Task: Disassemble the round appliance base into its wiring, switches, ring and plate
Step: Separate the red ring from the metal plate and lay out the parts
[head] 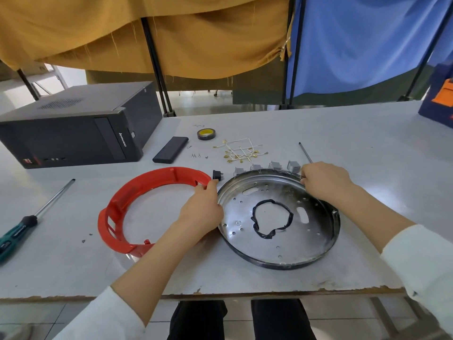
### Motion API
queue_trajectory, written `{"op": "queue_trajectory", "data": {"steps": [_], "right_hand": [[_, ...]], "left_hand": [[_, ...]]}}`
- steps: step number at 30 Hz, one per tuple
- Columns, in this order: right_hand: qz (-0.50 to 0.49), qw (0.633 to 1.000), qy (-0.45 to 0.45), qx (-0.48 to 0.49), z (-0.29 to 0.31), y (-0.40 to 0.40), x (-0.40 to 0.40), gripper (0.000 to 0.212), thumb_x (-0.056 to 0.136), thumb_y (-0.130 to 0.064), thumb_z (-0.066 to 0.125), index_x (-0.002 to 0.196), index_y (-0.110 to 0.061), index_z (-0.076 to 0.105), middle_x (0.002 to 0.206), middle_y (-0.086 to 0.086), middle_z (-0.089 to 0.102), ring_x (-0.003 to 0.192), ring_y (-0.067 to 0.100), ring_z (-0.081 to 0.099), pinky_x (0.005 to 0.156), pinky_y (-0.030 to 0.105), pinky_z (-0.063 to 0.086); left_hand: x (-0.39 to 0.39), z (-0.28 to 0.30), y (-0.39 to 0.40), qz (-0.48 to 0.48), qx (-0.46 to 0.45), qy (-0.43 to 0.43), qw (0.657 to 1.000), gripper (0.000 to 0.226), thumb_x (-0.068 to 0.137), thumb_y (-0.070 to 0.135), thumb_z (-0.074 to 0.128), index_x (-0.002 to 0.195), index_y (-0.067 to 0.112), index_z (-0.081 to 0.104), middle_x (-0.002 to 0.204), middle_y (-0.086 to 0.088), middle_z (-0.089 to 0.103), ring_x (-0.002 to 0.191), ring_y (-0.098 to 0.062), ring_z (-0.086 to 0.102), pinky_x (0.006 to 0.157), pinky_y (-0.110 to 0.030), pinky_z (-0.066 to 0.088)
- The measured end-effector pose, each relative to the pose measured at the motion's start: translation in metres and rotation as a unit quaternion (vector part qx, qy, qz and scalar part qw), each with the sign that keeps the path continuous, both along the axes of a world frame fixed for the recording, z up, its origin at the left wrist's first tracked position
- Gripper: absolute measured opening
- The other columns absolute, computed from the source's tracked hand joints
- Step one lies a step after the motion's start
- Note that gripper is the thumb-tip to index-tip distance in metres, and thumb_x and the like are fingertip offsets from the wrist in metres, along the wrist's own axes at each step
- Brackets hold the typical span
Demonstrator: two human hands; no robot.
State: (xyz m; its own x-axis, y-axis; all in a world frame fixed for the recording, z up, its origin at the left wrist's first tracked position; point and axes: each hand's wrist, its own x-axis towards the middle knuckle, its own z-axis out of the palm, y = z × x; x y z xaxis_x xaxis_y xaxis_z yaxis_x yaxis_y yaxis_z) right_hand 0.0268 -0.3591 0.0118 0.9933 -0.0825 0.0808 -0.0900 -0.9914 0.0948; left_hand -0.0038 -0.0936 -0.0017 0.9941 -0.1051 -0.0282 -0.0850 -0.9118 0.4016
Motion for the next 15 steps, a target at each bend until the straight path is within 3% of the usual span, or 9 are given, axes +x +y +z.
{"op": "queue_trajectory", "data": {"steps": [11, 15], "right_hand": [[-0.001, 1.0, -0.026, 0.008, -0.005, -0.005, 0.016, 0.02, 0.093, -0.017, 0.046, 0.109, -0.016, 0.058, 0.106, 0.006, 0.062, 0.093, 0.028, 0.059, 0.064, 0.028, 0.035], [-0.002, 0.998, -0.051, 0.025, -0.005, -0.002, 0.011, 0.021, 0.093, -0.019, 0.043, 0.107, -0.013, 0.057, 0.106, 0.008, 0.061, 0.091, 0.029, 0.058, 0.064, 0.029, 0.037]], "left_hand": [[0.014, 0.001, -0.006, 0.003, 0.006, 0.009, 1.0, 0.064, 0.087, 0.012, 0.045, 0.146, 0.021, 0.02, 0.144, -0.016, 0.03, 0.112, -0.035, 0.051, 0.089, -0.04, 0.046], [0.012, 0.003, -0.004, 0.012, -0.003, -0.017, 1.0, 0.058, 0.093, 0.031, 0.048, 0.145, 0.02, 0.023, 0.139, -0.012, 0.039, 0.116, -0.035, 0.049, 0.091, -0.04, 0.044]]}}
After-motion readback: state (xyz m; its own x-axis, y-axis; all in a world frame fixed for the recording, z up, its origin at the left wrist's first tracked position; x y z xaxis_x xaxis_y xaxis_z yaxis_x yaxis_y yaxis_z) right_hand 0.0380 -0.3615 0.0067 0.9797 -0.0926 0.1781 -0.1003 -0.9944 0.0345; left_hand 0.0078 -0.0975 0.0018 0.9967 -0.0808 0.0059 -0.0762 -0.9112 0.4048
